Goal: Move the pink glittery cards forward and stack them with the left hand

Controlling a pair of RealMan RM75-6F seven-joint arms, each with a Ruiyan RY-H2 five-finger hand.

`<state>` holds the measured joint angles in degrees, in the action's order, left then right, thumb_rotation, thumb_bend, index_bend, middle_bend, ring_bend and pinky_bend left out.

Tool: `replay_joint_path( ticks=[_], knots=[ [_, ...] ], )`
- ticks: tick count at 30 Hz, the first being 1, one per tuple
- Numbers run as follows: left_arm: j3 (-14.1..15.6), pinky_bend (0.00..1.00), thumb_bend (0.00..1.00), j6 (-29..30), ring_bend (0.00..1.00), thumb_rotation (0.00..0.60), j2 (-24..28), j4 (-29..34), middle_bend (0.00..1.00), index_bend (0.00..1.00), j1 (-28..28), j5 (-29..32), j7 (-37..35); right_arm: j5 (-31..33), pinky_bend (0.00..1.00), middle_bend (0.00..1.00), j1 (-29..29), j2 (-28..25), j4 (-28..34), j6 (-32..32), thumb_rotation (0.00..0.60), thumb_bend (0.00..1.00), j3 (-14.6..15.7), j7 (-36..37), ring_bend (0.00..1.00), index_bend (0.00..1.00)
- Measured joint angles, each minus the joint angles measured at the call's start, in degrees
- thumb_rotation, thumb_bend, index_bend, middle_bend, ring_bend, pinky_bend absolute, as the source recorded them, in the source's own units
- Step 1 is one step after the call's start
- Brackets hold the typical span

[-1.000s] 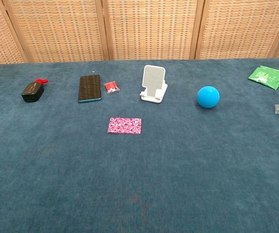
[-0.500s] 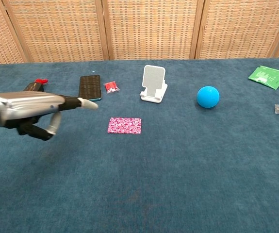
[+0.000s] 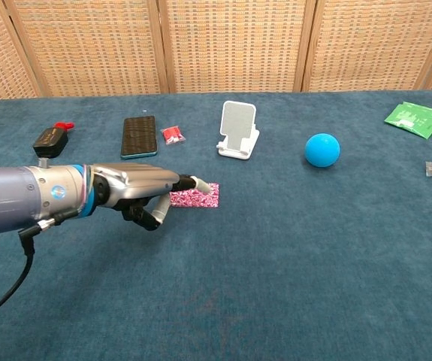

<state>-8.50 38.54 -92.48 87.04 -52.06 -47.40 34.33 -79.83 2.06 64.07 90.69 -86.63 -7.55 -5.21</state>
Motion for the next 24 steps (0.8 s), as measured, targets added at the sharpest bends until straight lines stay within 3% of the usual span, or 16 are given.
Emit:
replay_joint_path(
  ticks=[9, 17, 24],
  knots=[
    [3.7, 0.00, 1.00, -0.2, 0.00, 0.600, -1.4, -2.9, 0.00, 0.00, -5.3, 8.5, 3.2, 0.3, 0.00, 0.00, 0.1, -0.2, -0.1, 0.2, 0.600, 0.00, -0.1, 0.6, 0.00, 0.00],
    [7.5, 0.00, 1.00, 1.9, 0.00, 0.600, 3.8, -0.7, 0.00, 0.00, -6.3, 12.4, 3.9, -0.3, 0.00, 0.00, 0.0, -0.4, 0.2, -0.1, 0.600, 0.00, 0.2, 0.9, 0.00, 0.00],
    [9.7, 0.00, 1.00, 1.2, 0.00, 0.600, 7.9, -1.0, 0.00, 0.00, -4.5, 12.8, -0.7, -1.1, 0.00, 0.00, -0.1, -0.5, 0.8, -0.5, 0.600, 0.00, 0.6, 0.9, 0.00, 0.00]
  ],
)
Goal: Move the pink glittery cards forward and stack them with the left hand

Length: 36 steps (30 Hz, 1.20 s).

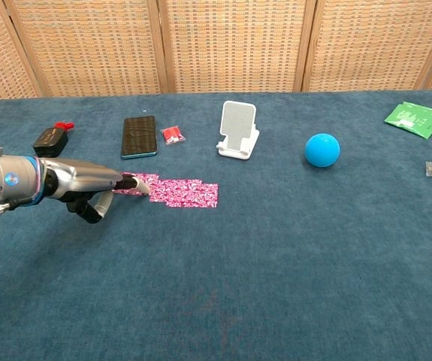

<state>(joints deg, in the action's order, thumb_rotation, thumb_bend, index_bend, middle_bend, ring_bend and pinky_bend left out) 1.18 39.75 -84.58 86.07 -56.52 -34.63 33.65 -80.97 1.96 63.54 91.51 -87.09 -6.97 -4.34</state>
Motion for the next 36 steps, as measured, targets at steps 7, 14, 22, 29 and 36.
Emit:
replay_joint_path(
  ticks=[7, 14, 22, 29, 36],
  knots=[
    [2.0, 0.00, 1.00, -1.2, 0.00, 0.600, 3.4, -2.7, 0.00, 0.00, 3.2, -3.6, -5.5, -0.9, 0.00, 0.00, -0.1, 0.0, 0.8, -0.6, 0.600, 0.00, 0.3, -0.4, 0.00, 0.00],
    [0.1, 0.00, 1.00, -1.2, 0.00, 0.600, 6.3, -1.7, 0.00, 0.00, 5.3, -8.7, -12.3, -1.3, 0.00, 0.00, -0.1, -0.2, 1.2, -0.7, 0.600, 0.00, 0.5, -0.5, 0.00, 0.00],
    [-5.4, 0.00, 1.00, -2.5, 0.00, 0.600, 5.3, -0.1, 0.00, 0.00, 5.3, -19.6, -21.3, -0.7, 0.00, 0.00, 0.1, -0.1, 0.6, 0.0, 0.600, 0.00, 0.5, -0.2, 0.00, 0.00],
    [-6.8, 0.00, 1.00, -4.8, 0.00, 0.600, -2.5, -2.5, 0.00, 0.00, 0.0, -11.9, -19.3, -0.2, 0.00, 0.00, 0.3, -0.2, 0.1, 0.5, 0.600, 0.00, 0.3, 0.6, 0.00, 0.00],
    [-5.0, 0.00, 1.00, -4.3, 0.00, 0.600, -6.9, -4.5, 0.00, 0.00, -4.9, -2.1, -13.2, 0.5, 0.00, 0.00, 0.2, -0.7, -0.2, 0.7, 0.600, 0.00, 0.0, 2.1, 0.00, 0.00]
  ],
)
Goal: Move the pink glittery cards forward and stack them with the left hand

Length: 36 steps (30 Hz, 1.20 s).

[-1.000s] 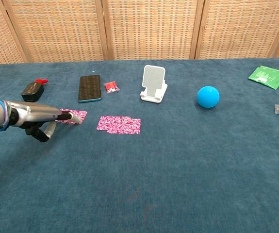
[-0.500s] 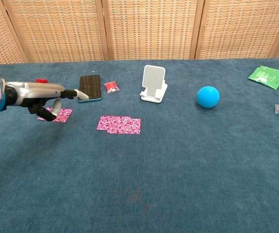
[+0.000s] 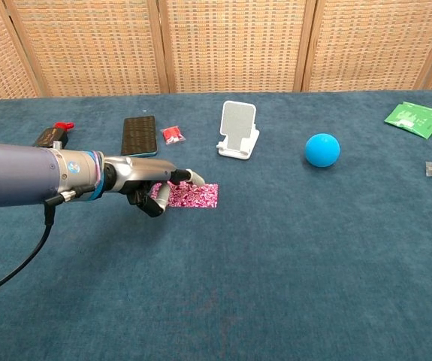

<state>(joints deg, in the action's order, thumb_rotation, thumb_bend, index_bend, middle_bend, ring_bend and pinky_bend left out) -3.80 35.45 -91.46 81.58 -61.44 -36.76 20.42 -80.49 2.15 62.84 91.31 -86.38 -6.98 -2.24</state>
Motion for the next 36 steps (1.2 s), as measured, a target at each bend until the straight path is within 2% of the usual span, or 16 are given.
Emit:
replay_joint_path(
  ticks=[5, 12, 22, 26, 27, 29, 31, 33, 34, 36],
  knots=[
    [2.5, 0.00, 1.00, -0.5, 0.00, 0.600, 0.3, 1.9, 0.00, 0.00, -1.0, 1.9, 0.9, -0.1, 0.00, 0.00, -0.1, -0.1, 0.1, -0.2, 0.600, 0.00, 0.0, 0.2, 0.00, 0.00],
    [6.3, 0.00, 1.00, -2.4, 0.00, 0.600, 5.1, 6.8, 0.00, 0.00, -0.3, -0.3, 0.4, -0.3, 0.00, 0.00, -0.1, 0.2, 0.2, -0.4, 0.600, 0.00, 0.2, -0.6, 0.00, 0.00],
    [10.8, 0.00, 1.00, -4.5, 0.00, 0.600, 10.9, 11.1, 0.00, 0.00, 2.3, -8.0, -1.7, -0.8, 0.00, 0.00, 0.2, 0.2, 0.7, 0.1, 0.600, 0.00, 0.5, -0.7, 0.00, 0.00],
    [11.2, 0.00, 1.00, -4.4, 0.00, 0.600, 12.7, 12.5, 0.00, 0.00, 3.7, -10.7, -3.4, -0.9, 0.00, 0.00, 0.3, 0.2, 0.9, 0.4, 0.600, 0.00, 0.6, -0.8, 0.00, 0.00],
    [10.9, 0.00, 0.95, -4.1, 0.00, 0.600, 13.1, 12.8, 0.00, 0.00, 4.1, -11.4, -4.0, -1.0, 0.00, 0.00, 0.4, 0.2, 0.9, 0.6, 0.600, 0.00, 0.6, -0.8, 0.00, 0.00],
    [9.6, 0.00, 0.69, -2.5, 0.00, 0.600, 13.8, 13.3, 0.00, 0.00, 5.3, -13.4, -5.9, -1.0, 0.00, 0.00, 0.6, 0.2, 1.0, 1.0, 0.600, 0.00, 0.7, -0.7, 0.00, 0.00],
    [7.9, 0.00, 0.31, 0.4, 0.00, 0.600, 14.2, 13.5, 0.00, 0.00, 6.8, -16.9, -8.3, -1.0, 0.00, 0.00, 0.6, 0.2, 1.0, 1.1, 0.600, 0.00, 0.8, -0.6, 0.00, 0.00],
    [5.8, 0.00, 0.14, 3.5, 0.00, 0.600, 14.2, 13.2, 0.00, 0.00, 7.9, -20.1, -10.3, -0.9, 0.00, 0.00, 0.7, 0.2, 1.0, 1.2, 0.600, 0.00, 0.7, -0.6, 0.00, 0.00],
    [4.6, 0.00, 0.10, 5.3, 0.00, 0.600, 14.1, 12.9, 0.00, 0.00, 8.2, -21.8, -11.0, -0.8, 0.00, 0.00, 0.7, 0.2, 1.0, 1.3, 0.600, 0.00, 0.8, -0.6, 0.00, 0.00],
    [3.4, 0.00, 0.09, 6.8, 0.00, 0.600, 13.8, 12.4, 0.00, 0.00, 8.2, -22.8, -11.1, -0.7, 0.00, 0.00, 0.8, 0.3, 1.0, 1.4, 0.600, 0.00, 0.7, -0.9, 0.00, 0.00]
  ],
)
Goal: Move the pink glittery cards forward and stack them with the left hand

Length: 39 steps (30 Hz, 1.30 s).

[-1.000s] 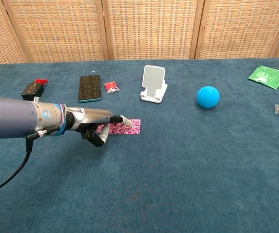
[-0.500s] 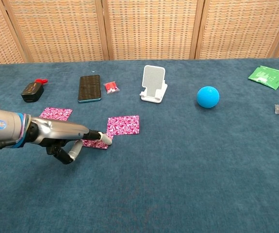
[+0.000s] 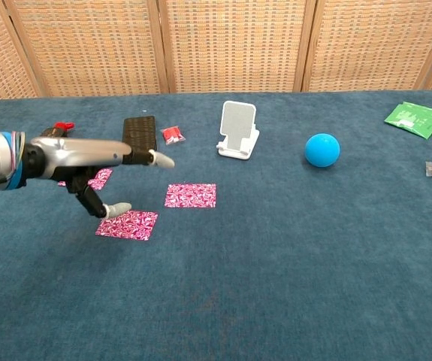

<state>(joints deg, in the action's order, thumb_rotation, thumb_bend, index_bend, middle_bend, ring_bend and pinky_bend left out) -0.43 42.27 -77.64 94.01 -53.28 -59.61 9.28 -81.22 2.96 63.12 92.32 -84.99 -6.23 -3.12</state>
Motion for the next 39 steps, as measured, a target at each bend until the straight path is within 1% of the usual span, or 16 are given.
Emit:
replay_joint_path(
  ticks=[2, 3, 4, 5, 13, 17, 25, 27, 35, 39],
  knots=[
    [-1.1, 0.00, 0.08, 0.2, 0.00, 0.600, -0.6, -0.6, 0.00, 0.06, -0.5, 1.4, 0.8, 0.1, 0.00, 0.00, 0.0, 0.1, 0.0, 0.0, 0.600, 0.00, 0.0, -0.1, 0.00, 0.00],
    [-1.6, 0.00, 0.09, 0.1, 0.00, 0.600, -0.9, -0.9, 0.00, 0.12, -0.9, 2.7, 1.6, 0.2, 0.00, 0.00, 0.0, 0.1, 0.0, 0.0, 0.600, 0.00, 0.0, -0.2, 0.00, 0.00],
    [-2.2, 0.00, 0.09, 0.3, 0.00, 0.600, -1.5, -1.3, 0.00, 0.17, -1.5, 4.9, 2.9, 0.3, 0.00, 0.00, 0.0, 0.1, -0.1, 0.0, 0.600, 0.00, -0.1, -0.2, 0.00, 0.00],
    [-2.7, 0.00, 0.09, 0.5, 0.00, 0.600, -2.1, -1.6, 0.00, 0.19, -2.1, 6.8, 4.1, 0.6, 0.00, 0.00, 0.1, 0.1, -0.1, 0.0, 0.600, 0.00, -0.2, -0.2, 0.00, 0.00],
    [-5.7, 0.00, 0.10, 3.7, 0.00, 0.600, -9.3, -6.1, 0.00, 0.26, -9.0, 27.4, 16.5, 1.9, 0.00, 0.00, 0.2, 0.0, -1.0, 0.7, 0.600, 0.00, -0.7, 0.5, 0.00, 0.00],
    [-6.7, 0.00, 0.12, 4.9, 0.00, 0.600, -13.4, -10.1, 0.00, 0.26, -11.8, 33.7, 20.4, 1.8, 0.00, 0.00, 0.2, 0.0, -1.1, 0.7, 0.600, 0.00, -0.7, 0.6, 0.00, 0.00],
    [-7.7, 0.00, 0.27, 4.1, 0.00, 0.600, -17.9, -16.4, 0.00, 0.26, -13.9, 39.0, 22.4, 1.2, 0.00, 0.00, 0.2, -0.1, -1.2, 0.4, 0.600, 0.00, -0.5, 1.4, 0.00, 0.00],
    [-7.7, 0.00, 0.29, 3.6, 0.00, 0.600, -18.7, -17.4, 0.00, 0.25, -14.3, 39.9, 23.2, 1.2, 0.00, 0.00, 0.2, -0.2, -1.3, 0.4, 0.600, 0.00, -0.6, 1.7, 0.00, 0.00],
    [-8.5, 0.00, 0.29, 1.6, 0.00, 0.600, -20.6, -19.9, 0.00, 0.25, -15.0, 41.5, 23.4, 1.1, 0.00, 0.00, 0.3, -0.3, -1.8, 0.4, 0.600, 0.00, -0.6, 2.8, 0.00, 0.00],
    [-8.2, 0.00, 0.29, 1.5, 0.00, 0.600, -21.2, -20.4, 0.00, 0.27, -15.1, 41.6, 23.7, 1.3, 0.00, 0.00, 0.4, -0.3, -1.8, 0.8, 0.600, 0.00, -0.7, 2.7, 0.00, 0.00]
  ],
)
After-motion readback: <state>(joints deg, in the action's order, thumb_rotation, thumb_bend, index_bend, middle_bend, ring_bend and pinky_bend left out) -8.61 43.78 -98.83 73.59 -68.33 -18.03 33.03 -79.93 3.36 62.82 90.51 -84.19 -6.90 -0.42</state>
